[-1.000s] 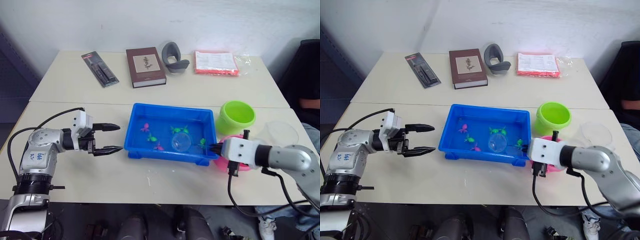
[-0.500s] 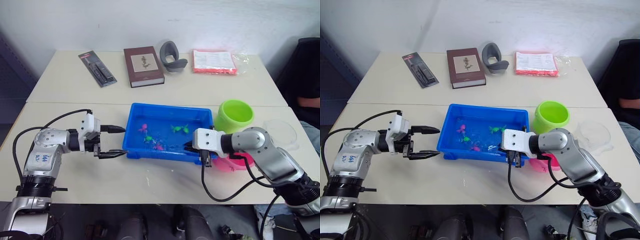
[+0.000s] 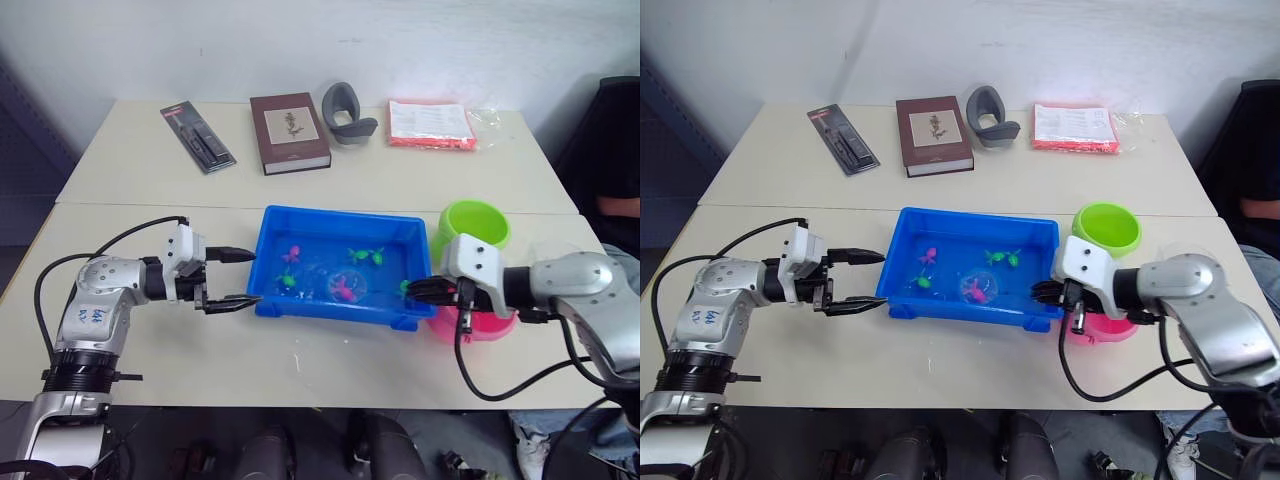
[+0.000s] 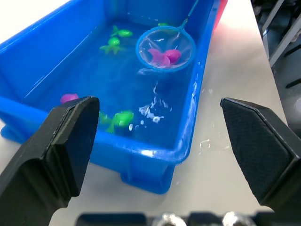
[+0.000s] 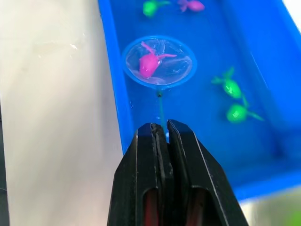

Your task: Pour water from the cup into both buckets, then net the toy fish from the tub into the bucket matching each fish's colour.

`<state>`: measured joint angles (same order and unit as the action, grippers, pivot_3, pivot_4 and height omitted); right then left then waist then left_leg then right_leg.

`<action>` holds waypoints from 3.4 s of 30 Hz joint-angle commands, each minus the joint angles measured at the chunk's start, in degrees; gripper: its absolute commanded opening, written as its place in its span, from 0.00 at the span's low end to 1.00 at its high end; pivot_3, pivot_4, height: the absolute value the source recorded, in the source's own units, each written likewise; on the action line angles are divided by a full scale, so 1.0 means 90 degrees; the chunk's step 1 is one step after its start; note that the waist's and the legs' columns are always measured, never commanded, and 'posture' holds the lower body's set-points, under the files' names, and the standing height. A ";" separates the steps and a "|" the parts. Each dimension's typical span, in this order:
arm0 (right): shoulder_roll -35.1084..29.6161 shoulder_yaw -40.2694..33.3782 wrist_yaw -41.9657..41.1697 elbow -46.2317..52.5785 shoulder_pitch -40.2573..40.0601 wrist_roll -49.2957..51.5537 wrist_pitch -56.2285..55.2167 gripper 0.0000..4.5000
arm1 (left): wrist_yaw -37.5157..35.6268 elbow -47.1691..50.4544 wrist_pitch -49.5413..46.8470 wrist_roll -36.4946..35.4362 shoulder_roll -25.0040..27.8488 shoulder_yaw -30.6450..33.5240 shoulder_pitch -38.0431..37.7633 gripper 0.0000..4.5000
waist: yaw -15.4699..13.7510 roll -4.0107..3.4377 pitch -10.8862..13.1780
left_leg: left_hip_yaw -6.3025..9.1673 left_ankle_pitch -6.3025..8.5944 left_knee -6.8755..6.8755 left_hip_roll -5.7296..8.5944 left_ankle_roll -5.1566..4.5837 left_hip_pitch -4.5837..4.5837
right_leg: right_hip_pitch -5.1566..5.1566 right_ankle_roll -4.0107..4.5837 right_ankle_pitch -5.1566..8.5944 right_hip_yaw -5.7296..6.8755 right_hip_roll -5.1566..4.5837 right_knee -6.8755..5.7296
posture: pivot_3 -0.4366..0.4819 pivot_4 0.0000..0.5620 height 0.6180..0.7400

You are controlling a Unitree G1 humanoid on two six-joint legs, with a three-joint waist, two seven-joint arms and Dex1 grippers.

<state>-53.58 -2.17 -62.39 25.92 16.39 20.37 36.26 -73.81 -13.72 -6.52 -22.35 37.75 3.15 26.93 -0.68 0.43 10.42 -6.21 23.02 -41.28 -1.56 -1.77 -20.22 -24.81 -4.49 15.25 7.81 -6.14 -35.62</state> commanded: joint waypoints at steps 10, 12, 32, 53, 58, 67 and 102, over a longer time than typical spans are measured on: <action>0.1186 -0.3658 0.0720 0.1829 -0.3259 0.0777 -0.1120 0.00 | -0.0250 -0.0092 -0.0522 -0.0306 -0.0704 -0.0398 0.1069 0.99 | -0.0087 -0.0001 -0.0002 | 0.0001 -0.0003 -0.0007 -0.0002 0.0001 0.0014 | 0.0025 -0.0016 -0.0009 -0.0010 0.0035 0.0009 | 0.48 0.27 1.00; 0.1474 -0.4347 0.0766 0.2158 -0.3897 0.0957 -0.1106 0.00 | -0.0334 -0.0303 -0.0494 -0.0285 -0.0864 -0.0487 0.1264 0.99 | -0.0091 -0.0002 -0.0002 | 0.0003 -0.0004 -0.0006 -0.0010 0.0005 0.0014 | 0.0024 -0.0015 -0.0009 -0.0009 0.0048 0.0011 | 0.48 0.27 1.00; 0.3169 -0.4899 0.2291 0.0691 -0.6233 -0.3018 -0.6787 0.00 | -0.0941 -0.1371 0.0030 0.0053 -0.1610 -0.0938 0.1962 0.99 | -0.0055 -0.0005 -0.0004 | -0.0078 -0.0004 0.0036 -0.0009 0.0012 0.0098 | 0.0032 -0.0007 -0.0004 -0.0103 0.0065 0.0007 | 0.48 0.27 1.00; 0.2825 -0.4731 0.5049 0.0380 -0.6272 -0.5137 -0.8371 0.00 | -0.0702 -0.1335 0.0213 0.0062 -0.1582 -0.0745 0.1767 0.99 | -0.0015 -0.0005 -0.0005 | -0.0094 -0.0003 0.0036 -0.0016 0.0020 0.0113 | 0.0028 0.0008 0.0007 -0.0178 0.0069 0.0002 | 0.48 0.27 1.00; 0.1825 -0.3191 0.3621 0.1954 -0.5989 -0.1069 -0.5238 0.00 | -0.0552 -0.1440 0.0238 0.0049 -0.1248 -0.0398 0.1566 0.99 | 0.0090 -0.0006 -0.0005 | -0.0080 -0.0003 0.0034 -0.0026 0.0017 0.0116 | 0.0029 0.0014 0.0009 -0.0171 0.0060 -0.0007 | 0.48 0.27 1.00; 0.0383 -0.1359 0.4445 0.2614 -0.2787 0.1818 0.0242 0.00 | 0.0140 -0.1154 0.0310 0.0019 -0.0431 0.0429 0.0774 0.99 | 0.0069 -0.0004 -0.0003 | -0.0048 -0.0001 0.0030 -0.0022 0.0012 0.0105 | 0.0025 0.0026 0.0014 -0.0117 -0.0021 -0.0013 | 0.48 0.27 1.00; 0.1861 0.2033 0.3253 -0.0012 0.1646 -0.0827 0.1127 0.00 | 0.1351 0.1268 -0.0615 -0.0407 0.0107 0.0990 -0.0945 0.99 | 0.0070 -0.0004 -0.0004 | -0.0020 -0.0004 0.0012 0.0002 0.0006 -0.0021 | -0.0051 0.0008 0.0004 -0.0002 -0.0009 -0.0017 | 0.48 0.27 1.00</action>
<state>-35.86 20.50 -32.39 20.84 32.38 11.57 47.34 -60.93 -4.60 -12.04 -24.35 38.80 11.97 17.49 -0.06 0.40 10.38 -6.37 22.99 -41.17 -1.54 -1.71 -20.41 -25.27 -4.42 15.29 7.78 -6.22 -35.77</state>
